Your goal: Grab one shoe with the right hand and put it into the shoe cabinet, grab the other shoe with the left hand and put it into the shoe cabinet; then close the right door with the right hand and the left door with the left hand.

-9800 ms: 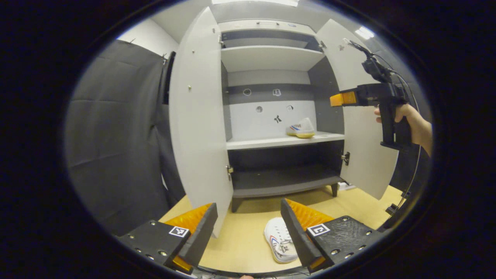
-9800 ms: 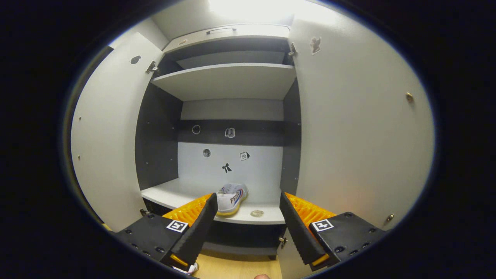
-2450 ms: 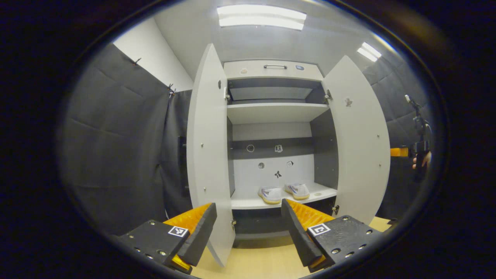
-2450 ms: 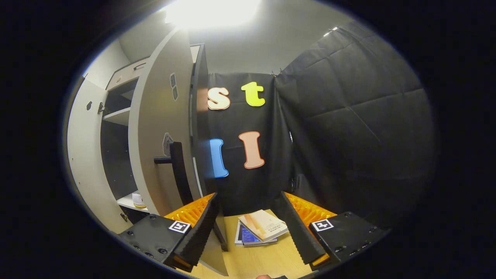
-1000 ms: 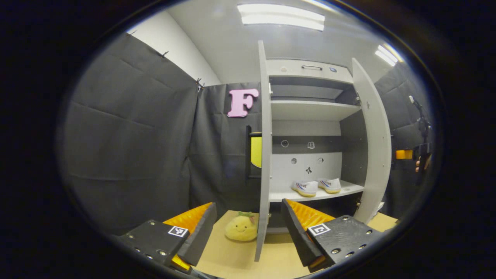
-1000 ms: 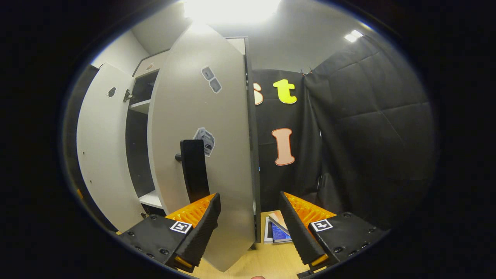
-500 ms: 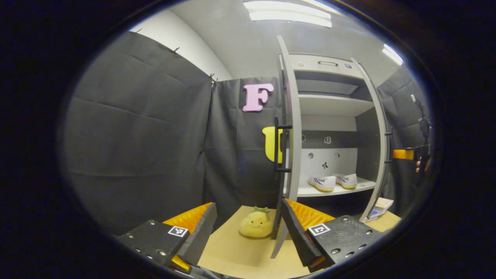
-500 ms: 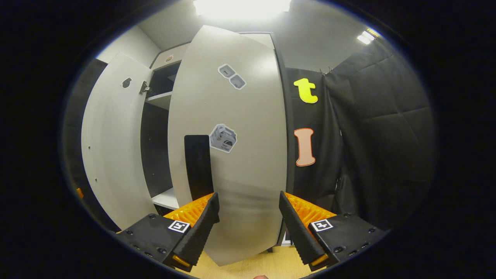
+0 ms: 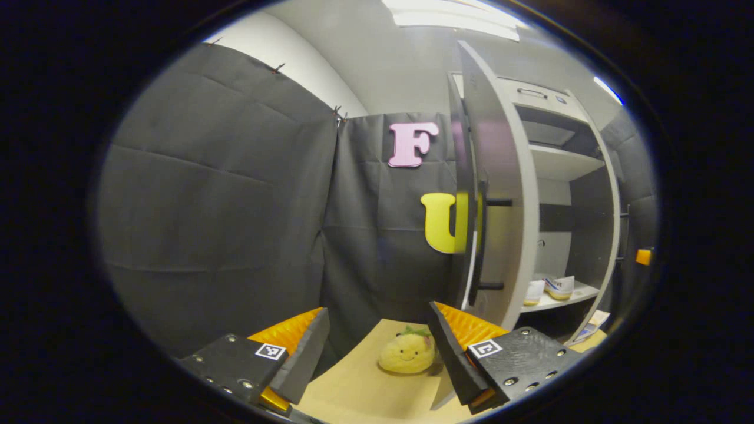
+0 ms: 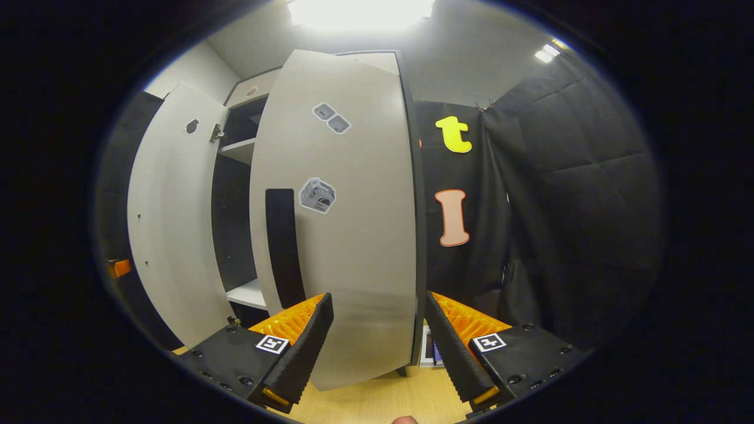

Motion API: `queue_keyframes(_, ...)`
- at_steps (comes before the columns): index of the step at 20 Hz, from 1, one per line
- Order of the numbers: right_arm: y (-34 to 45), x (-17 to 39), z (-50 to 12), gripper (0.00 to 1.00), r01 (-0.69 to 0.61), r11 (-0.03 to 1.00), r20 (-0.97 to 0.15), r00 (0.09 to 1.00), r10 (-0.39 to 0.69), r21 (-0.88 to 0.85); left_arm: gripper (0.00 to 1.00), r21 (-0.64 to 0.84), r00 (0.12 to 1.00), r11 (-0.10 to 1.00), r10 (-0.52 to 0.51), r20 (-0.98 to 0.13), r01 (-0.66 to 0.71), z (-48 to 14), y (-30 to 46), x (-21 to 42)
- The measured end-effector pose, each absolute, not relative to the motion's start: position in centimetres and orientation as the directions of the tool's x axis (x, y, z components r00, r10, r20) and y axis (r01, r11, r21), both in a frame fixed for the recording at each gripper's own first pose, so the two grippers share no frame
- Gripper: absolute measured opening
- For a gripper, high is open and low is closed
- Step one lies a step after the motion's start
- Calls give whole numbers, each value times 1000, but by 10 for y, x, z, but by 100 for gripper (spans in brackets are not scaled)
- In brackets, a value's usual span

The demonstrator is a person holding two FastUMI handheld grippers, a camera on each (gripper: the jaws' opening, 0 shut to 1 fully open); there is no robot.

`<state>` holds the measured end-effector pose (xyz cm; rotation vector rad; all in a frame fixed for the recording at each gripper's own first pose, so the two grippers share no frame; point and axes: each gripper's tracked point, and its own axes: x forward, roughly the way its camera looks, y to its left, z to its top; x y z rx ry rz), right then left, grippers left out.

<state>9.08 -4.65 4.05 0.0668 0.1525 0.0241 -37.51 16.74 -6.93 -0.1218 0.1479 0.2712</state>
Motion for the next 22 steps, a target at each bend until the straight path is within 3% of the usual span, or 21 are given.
queue_keyframes(10,-113,68,26,97,110,992,-181,979,-98,60,96,-100,959,961,243,-146,-259,-54,172,-316)
queue_keyframes(22,-117,70,-2,97,94,992,-222,972,-73,83,92,-26,983,989,144,-111,-148,-33,119,-298)
